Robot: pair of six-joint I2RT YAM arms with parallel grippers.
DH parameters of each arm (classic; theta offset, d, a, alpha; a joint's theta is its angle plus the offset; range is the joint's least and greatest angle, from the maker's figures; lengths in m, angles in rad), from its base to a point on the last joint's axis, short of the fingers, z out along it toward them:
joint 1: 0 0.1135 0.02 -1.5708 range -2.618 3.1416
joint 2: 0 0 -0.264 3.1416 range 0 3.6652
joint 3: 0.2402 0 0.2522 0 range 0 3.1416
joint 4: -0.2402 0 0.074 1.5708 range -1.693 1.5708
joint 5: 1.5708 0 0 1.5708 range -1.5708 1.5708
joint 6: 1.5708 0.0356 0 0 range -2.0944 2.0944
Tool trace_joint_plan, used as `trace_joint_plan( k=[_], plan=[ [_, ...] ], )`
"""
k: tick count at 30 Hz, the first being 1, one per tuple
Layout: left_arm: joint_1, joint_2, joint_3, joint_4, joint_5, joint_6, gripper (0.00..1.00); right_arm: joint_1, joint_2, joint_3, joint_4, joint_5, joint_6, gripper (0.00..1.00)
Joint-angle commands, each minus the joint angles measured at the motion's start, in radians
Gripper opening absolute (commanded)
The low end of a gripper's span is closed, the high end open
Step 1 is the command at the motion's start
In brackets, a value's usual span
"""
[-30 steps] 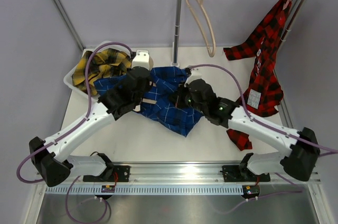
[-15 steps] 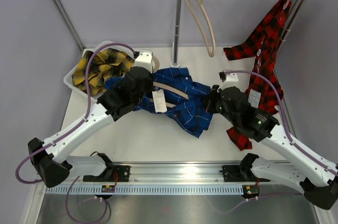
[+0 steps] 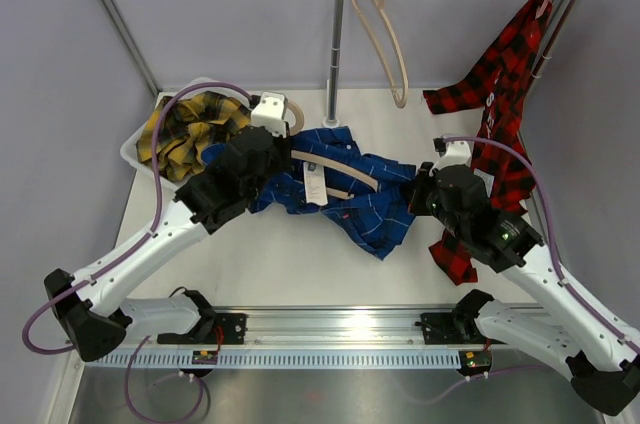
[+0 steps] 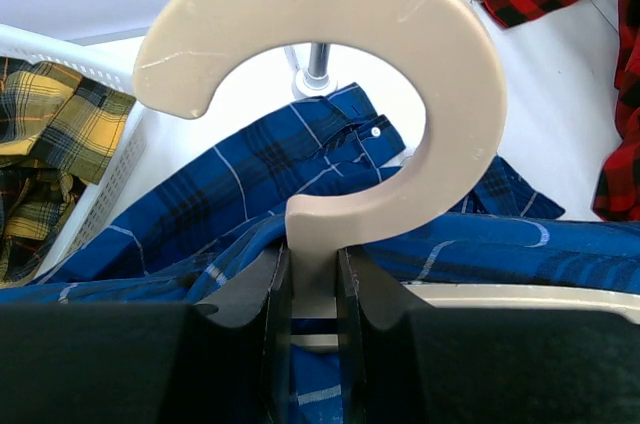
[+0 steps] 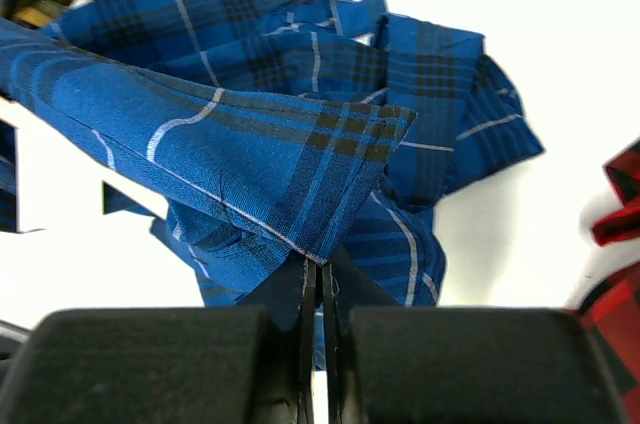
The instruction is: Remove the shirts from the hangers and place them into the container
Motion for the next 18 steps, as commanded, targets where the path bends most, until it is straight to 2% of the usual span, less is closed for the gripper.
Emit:
trace_joint_plan(
  k=[1, 9, 17, 18],
  plan=[
    [0.048, -0.053, 0.007, 0.048, -0.110, 0.037, 0.00, -0.049, -0.036, -0.010, -0.124, 0.097, -0.064, 0.00],
    [0.080, -0.078, -0.001, 0.060, -0.067, 0.029, 0.00, -0.066, -0.040, -0.010, -0.161, 0.094, -0.122, 0.00],
    [0.090, -0.114, -0.015, 0.105, 0.171, -0.023, 0.00, -0.066, 0.009, -0.067, -0.094, -0.072, -0.101, 0.00],
    [0.088, -0.116, -0.012, 0.109, 0.194, -0.024, 0.00, -0.068, 0.006, -0.073, -0.086, -0.086, -0.101, 0.03]
  ],
)
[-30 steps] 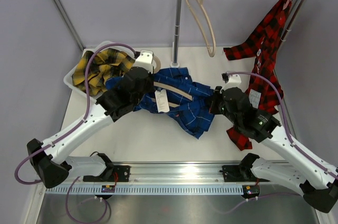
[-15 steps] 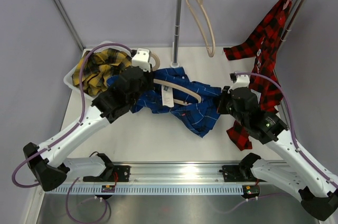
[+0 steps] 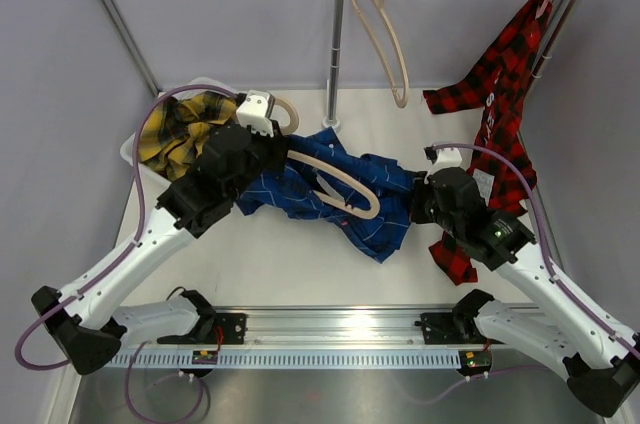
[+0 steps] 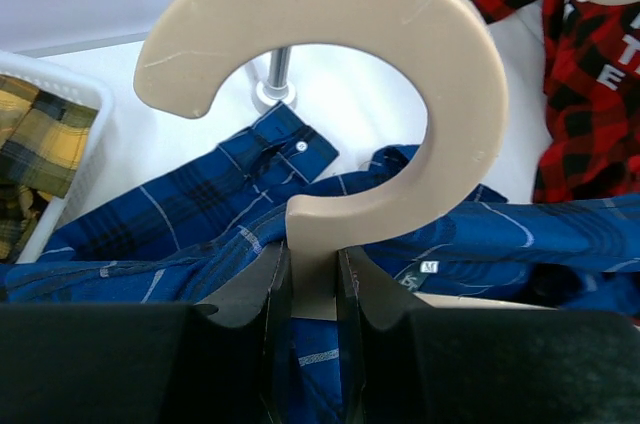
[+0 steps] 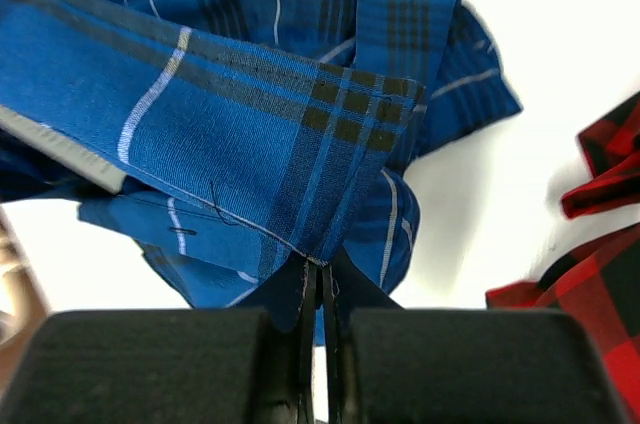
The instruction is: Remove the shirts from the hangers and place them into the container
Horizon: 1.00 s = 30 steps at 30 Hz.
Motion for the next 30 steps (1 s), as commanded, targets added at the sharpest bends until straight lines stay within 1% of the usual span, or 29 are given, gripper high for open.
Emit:
trace_joint_plan(
  k=[1, 2, 4, 5, 8, 11, 12, 16, 17, 18, 19, 21, 22, 25, 30],
  plan=[
    [0.027, -0.042, 0.008, 0.101, 0.080, -0.009, 0.00, -0.021, -0.003, -0.022, -0.032, -0.027, -0.023, 0.09],
    [0.026, -0.041, 0.008, 0.107, 0.105, -0.014, 0.00, -0.020, -0.016, -0.020, -0.021, -0.041, -0.025, 0.22],
    [0.027, -0.029, 0.013, 0.109, 0.166, -0.020, 0.00, -0.020, -0.029, -0.005, -0.021, -0.053, -0.037, 0.37],
    [0.027, -0.022, 0.016, 0.109, 0.179, -0.026, 0.00, -0.021, -0.038, 0.019, -0.034, -0.063, -0.043, 0.51],
    [0.023, 0.011, 0.013, 0.107, 0.194, -0.037, 0.00, -0.020, -0.061, 0.082, -0.067, -0.075, -0.078, 0.63],
    [0.006, 0.051, 0.011, 0.109, 0.194, -0.040, 0.00, -0.020, -0.075, 0.144, -0.103, -0.099, -0.132, 0.67],
    [-0.002, 0.062, 0.010, 0.107, 0.193, -0.040, 0.00, -0.020, -0.073, 0.191, -0.114, -0.112, -0.149, 0.70],
    [-0.029, 0.109, 0.010, 0.107, 0.180, -0.035, 0.00, -0.020, -0.030, 0.312, -0.160, -0.223, -0.230, 0.73],
    [-0.032, 0.122, 0.011, 0.109, 0.179, -0.037, 0.00, -0.020, -0.017, 0.331, -0.168, -0.286, -0.239, 0.73],
    [-0.034, 0.123, 0.010, 0.107, 0.174, -0.037, 0.00, -0.021, 0.011, 0.360, -0.168, -0.317, -0.250, 0.73],
    [-0.034, 0.126, 0.010, 0.109, 0.167, -0.037, 0.00, -0.020, 0.025, 0.372, -0.170, -0.395, -0.256, 0.74],
    [-0.037, 0.133, 0.010, 0.107, 0.160, -0.032, 0.00, -0.020, 0.077, 0.397, -0.156, -0.466, -0.258, 0.75],
    [-0.039, 0.133, 0.008, 0.109, 0.156, -0.029, 0.00, -0.020, 0.095, 0.403, -0.151, -0.530, -0.259, 0.75],
    [-0.045, 0.139, 0.008, 0.107, 0.150, -0.025, 0.00, -0.014, 0.180, 0.421, -0.139, -0.590, -0.256, 0.74],
    [-0.057, 0.140, 0.005, 0.107, 0.134, -0.014, 0.00, 0.023, 0.272, 0.432, -0.101, -0.595, -0.255, 0.73]
  ],
)
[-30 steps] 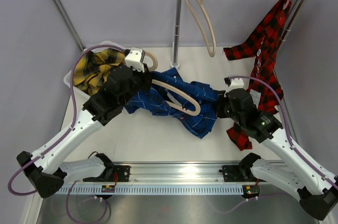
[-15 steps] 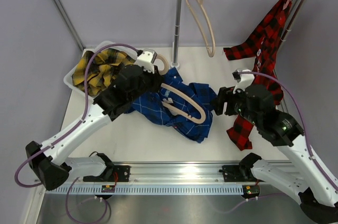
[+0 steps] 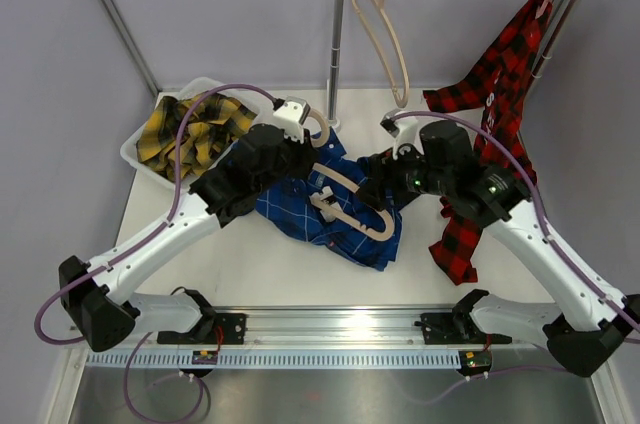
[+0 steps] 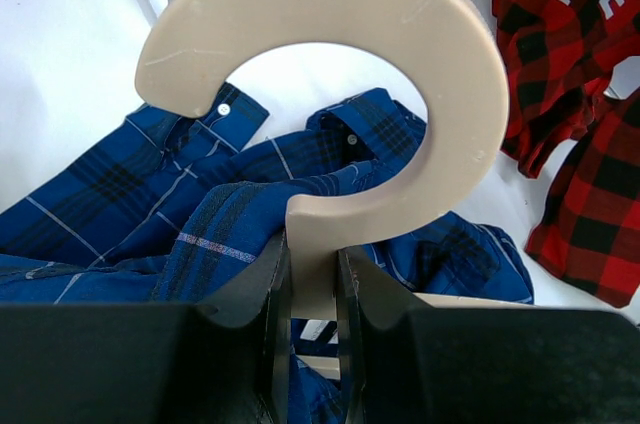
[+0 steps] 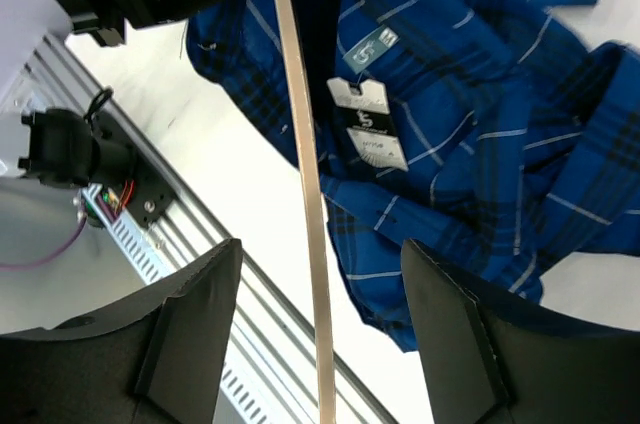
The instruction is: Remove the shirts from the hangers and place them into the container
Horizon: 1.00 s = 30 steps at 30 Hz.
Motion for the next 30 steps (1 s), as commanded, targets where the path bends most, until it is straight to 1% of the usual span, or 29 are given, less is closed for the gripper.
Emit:
trace_joint_plan(
  k=[1, 5, 6, 9, 10, 12, 13, 14, 15, 17, 18, 20, 21, 22, 23, 24, 25, 29, 30],
  plan=[
    [-0.013, -0.005, 0.005, 0.066, -0.014, 0.011, 0.00, 0.032, 0.020, 0.034, 0.021, -0.078, -0.029, 0.73],
    [-0.012, -0.010, 0.007, 0.066, -0.019, 0.012, 0.00, 0.071, 0.077, 0.053, 0.029, -0.080, -0.036, 0.68],
    [-0.013, -0.010, 0.007, 0.066, -0.019, 0.014, 0.00, 0.081, 0.086, 0.055, 0.031, -0.081, -0.040, 0.62],
    [-0.013, -0.013, 0.005, 0.066, -0.019, 0.017, 0.00, 0.089, 0.111, 0.055, 0.043, -0.097, -0.043, 0.52],
    [-0.013, -0.014, 0.007, 0.066, -0.019, 0.017, 0.00, 0.094, 0.116, 0.054, 0.048, -0.098, -0.040, 0.46],
    [-0.015, -0.019, 0.005, 0.066, -0.019, 0.021, 0.00, 0.097, 0.129, 0.047, 0.060, -0.098, -0.040, 0.38],
    [-0.014, -0.020, 0.005, 0.068, -0.019, 0.023, 0.00, 0.097, 0.131, 0.046, 0.066, -0.094, -0.038, 0.27],
    [-0.015, -0.024, 0.004, 0.066, -0.019, 0.023, 0.00, 0.097, 0.136, 0.047, 0.066, -0.091, -0.038, 0.21],
    [-0.017, -0.027, 0.004, 0.066, -0.020, 0.027, 0.00, 0.097, 0.136, 0.047, 0.061, -0.082, -0.038, 0.10],
    [-0.017, -0.031, 0.001, 0.066, -0.023, 0.035, 0.00, 0.095, 0.126, 0.049, 0.052, -0.062, -0.033, 0.02],
    [-0.017, -0.037, -0.001, 0.066, -0.026, 0.040, 0.00, 0.095, 0.117, 0.050, 0.049, -0.048, -0.033, 0.00],
    [-0.017, -0.045, -0.002, 0.066, -0.034, 0.040, 0.17, 0.097, 0.091, 0.043, 0.038, -0.019, -0.030, 0.00],
    [-0.017, -0.054, -0.001, 0.066, -0.036, 0.047, 0.27, 0.097, 0.082, 0.040, 0.035, -0.006, -0.030, 0.00],
    [-0.017, -0.060, -0.001, 0.065, -0.037, 0.049, 0.49, 0.097, 0.067, 0.032, 0.032, -0.002, -0.029, 0.00],
    [-0.017, -0.066, 0.004, 0.059, -0.042, 0.049, 0.58, 0.097, 0.059, 0.027, 0.029, 0.004, -0.027, 0.00],
    [-0.015, -0.079, 0.014, 0.046, -0.048, 0.054, 0.65, 0.095, 0.056, 0.024, 0.026, 0.009, -0.027, 0.00],
    [-0.015, -0.086, 0.021, 0.040, -0.048, 0.057, 0.78, 0.097, 0.048, 0.017, 0.020, 0.020, -0.027, 0.00],
    [-0.015, -0.108, 0.060, -0.001, -0.019, 0.057, 0.98, 0.097, 0.044, 0.001, 0.015, 0.034, -0.024, 0.00],
    [-0.017, -0.117, 0.068, -0.032, 0.001, 0.052, 0.99, 0.097, 0.044, -0.003, 0.015, 0.038, -0.023, 0.00]
  ],
)
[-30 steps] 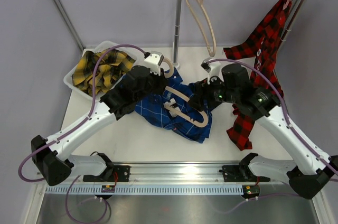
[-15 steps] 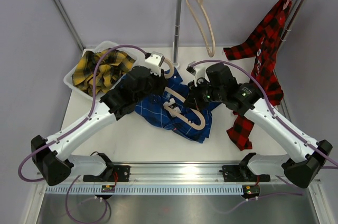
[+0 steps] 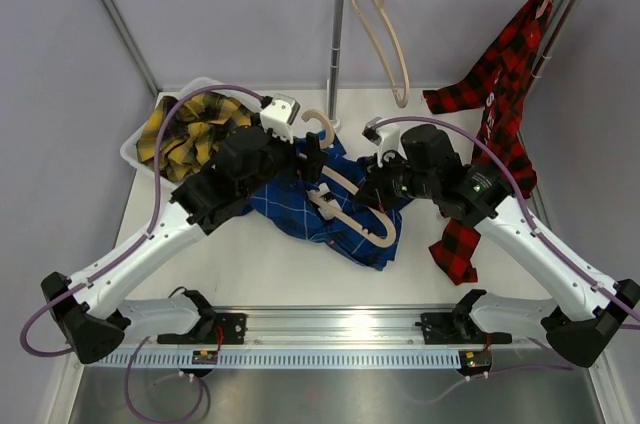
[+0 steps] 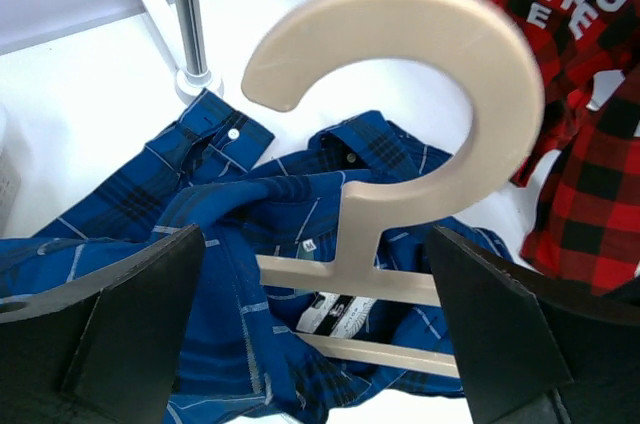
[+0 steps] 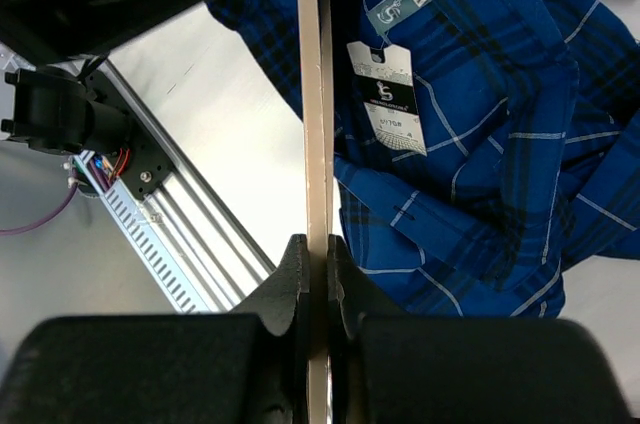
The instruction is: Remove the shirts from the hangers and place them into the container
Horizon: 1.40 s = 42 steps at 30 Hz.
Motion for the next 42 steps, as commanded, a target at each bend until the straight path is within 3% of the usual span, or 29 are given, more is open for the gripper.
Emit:
trace_joint_plan(
  k=[1, 8, 13, 22, 25, 28, 29, 32, 33, 34, 42],
  plan=[
    [-0.004, -0.047, 0.057, -0.022, 0.030, 0.001, 0.99, 0.013, -0.022, -0.009, 0.021, 0.023, 0.002, 0.00],
    [-0.004, -0.143, -0.021, -0.074, -0.002, 0.020, 0.99, 0.013, -0.013, -0.009, 0.024, 0.049, 0.000, 0.00],
    [-0.002, -0.169, -0.075, -0.082, -0.034, 0.020, 0.83, 0.011, -0.013, -0.012, 0.030, 0.055, 0.008, 0.00],
    [-0.001, -0.010, -0.058, -0.113, -0.028, -0.002, 0.73, 0.011, -0.016, -0.010, 0.028, 0.052, 0.016, 0.00],
    [0.005, 0.028, -0.049, -0.113, -0.036, -0.014, 0.65, 0.013, -0.025, -0.023, 0.038, 0.046, 0.019, 0.00],
    [0.031, 0.052, -0.044, -0.113, -0.046, -0.020, 0.49, 0.011, -0.033, -0.038, 0.044, 0.041, 0.020, 0.00],
    [0.051, 0.053, -0.044, -0.114, -0.054, -0.029, 0.39, 0.012, -0.036, -0.043, 0.042, 0.042, 0.020, 0.00],
    [0.086, 0.042, -0.049, -0.114, -0.063, -0.039, 0.21, 0.011, -0.059, -0.058, 0.044, 0.049, 0.019, 0.00],
    [0.091, 0.036, -0.050, -0.114, -0.069, -0.039, 0.08, 0.011, -0.073, -0.063, 0.033, 0.053, 0.019, 0.00],
    [0.096, 0.032, -0.052, -0.113, -0.079, -0.039, 0.02, 0.012, -0.080, -0.064, 0.030, 0.058, 0.017, 0.00],
    [0.142, 0.015, -0.049, -0.177, -0.252, -0.025, 0.00, 0.011, -0.223, -0.096, -0.074, 0.118, 0.031, 0.00]
  ],
)
